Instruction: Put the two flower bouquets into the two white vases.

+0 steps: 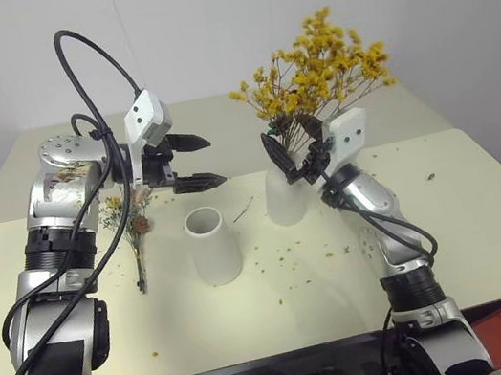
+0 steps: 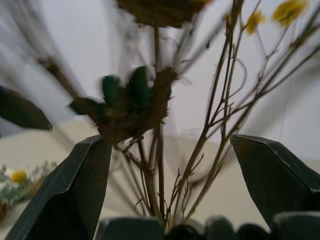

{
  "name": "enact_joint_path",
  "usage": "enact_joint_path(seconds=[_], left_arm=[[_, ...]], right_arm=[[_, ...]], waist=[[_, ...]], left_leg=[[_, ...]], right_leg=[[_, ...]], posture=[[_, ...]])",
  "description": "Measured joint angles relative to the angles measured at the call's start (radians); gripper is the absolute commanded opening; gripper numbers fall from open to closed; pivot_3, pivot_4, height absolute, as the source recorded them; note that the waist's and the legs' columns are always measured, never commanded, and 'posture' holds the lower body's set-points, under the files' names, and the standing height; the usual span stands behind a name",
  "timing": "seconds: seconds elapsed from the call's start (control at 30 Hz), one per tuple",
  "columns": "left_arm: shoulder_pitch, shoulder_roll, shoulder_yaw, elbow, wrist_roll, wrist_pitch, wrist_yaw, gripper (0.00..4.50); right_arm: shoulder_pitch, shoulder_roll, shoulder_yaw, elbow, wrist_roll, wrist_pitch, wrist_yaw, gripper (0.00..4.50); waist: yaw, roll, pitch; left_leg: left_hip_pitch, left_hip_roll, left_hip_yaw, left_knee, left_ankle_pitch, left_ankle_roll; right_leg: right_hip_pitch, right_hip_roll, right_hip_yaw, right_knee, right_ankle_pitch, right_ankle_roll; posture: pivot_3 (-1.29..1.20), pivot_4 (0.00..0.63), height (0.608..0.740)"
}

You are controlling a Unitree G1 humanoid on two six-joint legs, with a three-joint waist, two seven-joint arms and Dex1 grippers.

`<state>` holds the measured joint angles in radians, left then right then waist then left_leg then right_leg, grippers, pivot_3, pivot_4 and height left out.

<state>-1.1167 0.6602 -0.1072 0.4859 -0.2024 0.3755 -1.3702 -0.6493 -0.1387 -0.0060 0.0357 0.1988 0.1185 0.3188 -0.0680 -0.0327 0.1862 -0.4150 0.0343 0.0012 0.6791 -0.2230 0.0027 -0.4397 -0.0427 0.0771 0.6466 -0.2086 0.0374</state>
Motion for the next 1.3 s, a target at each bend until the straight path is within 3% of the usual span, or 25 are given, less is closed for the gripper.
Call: enact_joint_path(seconds=[0.5,0.73,1.07,1.3], left_arm=[[0.060,0.002,0.006,-0.044,-0.001,0.008,0.025,4.50],[0.064,0.002,0.007,-0.045,-0.001,0.017,0.029,4.50],[0.068,-0.001,0.007,-0.045,-0.001,0.017,0.035,4.50],[0.093,0.004,0.008,-0.077,-0.003,0.032,0.036,4.50]], right_arm=[[-0.017,-0.238,0.058,-0.217,-0.065,0.322,0.097,4.47],[-0.017,-0.376,0.025,-0.367,0.028,0.453,0.229,4.47],[-0.031,-0.423,0.029,-0.379,0.064,0.474,0.289,4.47],[-0.112,-0.420,0.093,-0.258,0.021,0.538,0.290,4.47]], waist=[[0.002,0.000,0.000],[0.010,0.000,0.000],[0.013,0.000,0.000],[0.020,0.000,0.000]], left_leg=[[0.000,0.000,0.000,0.000,0.000,0.000],[-0.001,0.000,0.000,0.000,0.000,0.000],[0.000,0.000,0.000,0.000,0.000,0.000],[0.000,0.000,0.000,0.000,0.000,0.000]], right_leg=[[0.000,0.000,0.000,-0.001,0.000,0.000],[0.000,0.000,0.000,-0.001,0.000,0.000],[0.000,0.000,0.000,-0.001,0.000,0.000],[0.000,0.000,0.000,-0.001,0.000,0.000]], posture=[[0.00,0.150,0.740],[0.00,0.150,0.740],[0.00,0.150,0.740],[0.00,0.150,0.740]])
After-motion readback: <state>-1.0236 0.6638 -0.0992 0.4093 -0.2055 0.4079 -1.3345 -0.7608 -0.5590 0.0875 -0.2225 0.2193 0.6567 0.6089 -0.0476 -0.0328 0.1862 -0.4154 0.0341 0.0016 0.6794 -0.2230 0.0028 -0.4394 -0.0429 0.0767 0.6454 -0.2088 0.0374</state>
